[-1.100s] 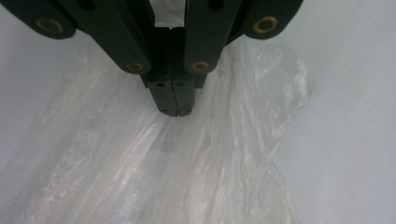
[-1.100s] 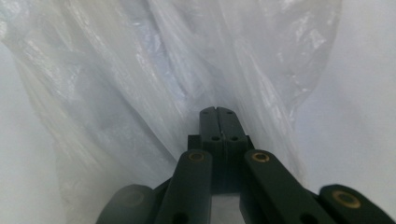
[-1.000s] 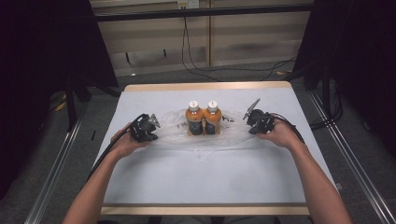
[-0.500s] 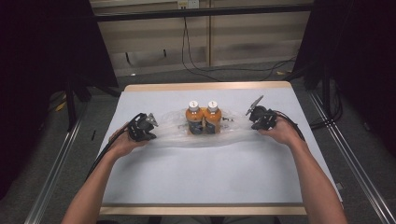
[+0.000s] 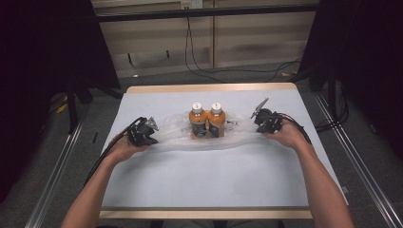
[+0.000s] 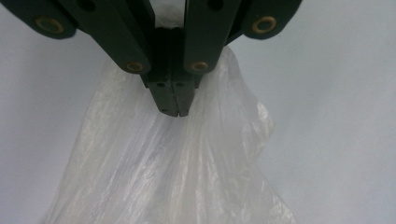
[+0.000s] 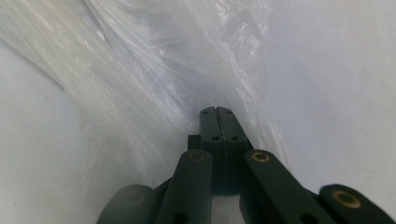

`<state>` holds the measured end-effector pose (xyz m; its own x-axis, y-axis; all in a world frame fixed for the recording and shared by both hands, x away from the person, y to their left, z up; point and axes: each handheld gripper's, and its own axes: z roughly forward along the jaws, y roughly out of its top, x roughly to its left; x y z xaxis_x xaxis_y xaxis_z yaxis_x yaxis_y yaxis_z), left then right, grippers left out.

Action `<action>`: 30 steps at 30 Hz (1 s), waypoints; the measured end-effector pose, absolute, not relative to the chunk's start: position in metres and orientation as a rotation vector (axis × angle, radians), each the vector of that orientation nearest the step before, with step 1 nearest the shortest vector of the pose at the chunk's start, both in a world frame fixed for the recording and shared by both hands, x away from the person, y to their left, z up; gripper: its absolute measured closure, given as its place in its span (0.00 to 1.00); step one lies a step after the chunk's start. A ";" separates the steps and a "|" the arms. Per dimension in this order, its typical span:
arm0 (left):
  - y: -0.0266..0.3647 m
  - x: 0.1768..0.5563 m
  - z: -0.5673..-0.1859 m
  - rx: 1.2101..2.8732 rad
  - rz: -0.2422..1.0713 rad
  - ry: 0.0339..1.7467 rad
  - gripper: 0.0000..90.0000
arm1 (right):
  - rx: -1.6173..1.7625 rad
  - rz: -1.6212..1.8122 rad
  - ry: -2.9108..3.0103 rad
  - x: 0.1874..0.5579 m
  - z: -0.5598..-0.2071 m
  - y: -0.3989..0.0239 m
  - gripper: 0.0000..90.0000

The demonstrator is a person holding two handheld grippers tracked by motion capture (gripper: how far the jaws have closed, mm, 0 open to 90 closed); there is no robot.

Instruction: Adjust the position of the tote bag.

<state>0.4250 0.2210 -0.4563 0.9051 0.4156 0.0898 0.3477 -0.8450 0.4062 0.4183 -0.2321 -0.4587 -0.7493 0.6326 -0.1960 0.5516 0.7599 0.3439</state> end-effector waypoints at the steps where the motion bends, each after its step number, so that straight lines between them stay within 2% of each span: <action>1: 0.223 0.424 -0.457 2.667 0.243 0.571 1.00 | 0.931 0.380 2.655 0.417 -0.459 -0.231 1.00; 11: 0.227 0.421 -0.459 2.613 0.251 0.609 1.00 | 0.932 0.396 2.651 0.417 -0.458 -0.230 1.00; 14: 0.227 0.420 -0.456 2.566 0.238 0.624 1.00 | 0.960 0.499 2.640 0.415 -0.452 -0.230 1.00; 19: 0.226 0.413 -0.451 2.386 0.218 0.673 1.00 | 0.981 0.704 2.599 0.408 -0.444 -0.232 1.00; 20: 0.227 0.414 -0.448 2.415 0.238 0.623 1.00 | 0.983 0.741 2.588 0.407 -0.443 -0.232 1.00; 25: 0.227 0.403 -0.441 2.277 0.225 0.640 1.00 | 0.999 0.881 2.546 0.401 -0.442 -0.235 1.00; 30: 0.222 0.392 -0.435 2.252 0.246 0.611 1.00 | 0.979 0.980 2.505 0.394 -0.434 -0.232 1.00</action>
<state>0.3915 0.2220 -0.4348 0.8661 0.4997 -0.0149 0.3500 -0.5849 0.7317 0.3935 -0.2321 -0.4340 -0.7318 0.6814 -0.0117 0.4924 0.5406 0.6821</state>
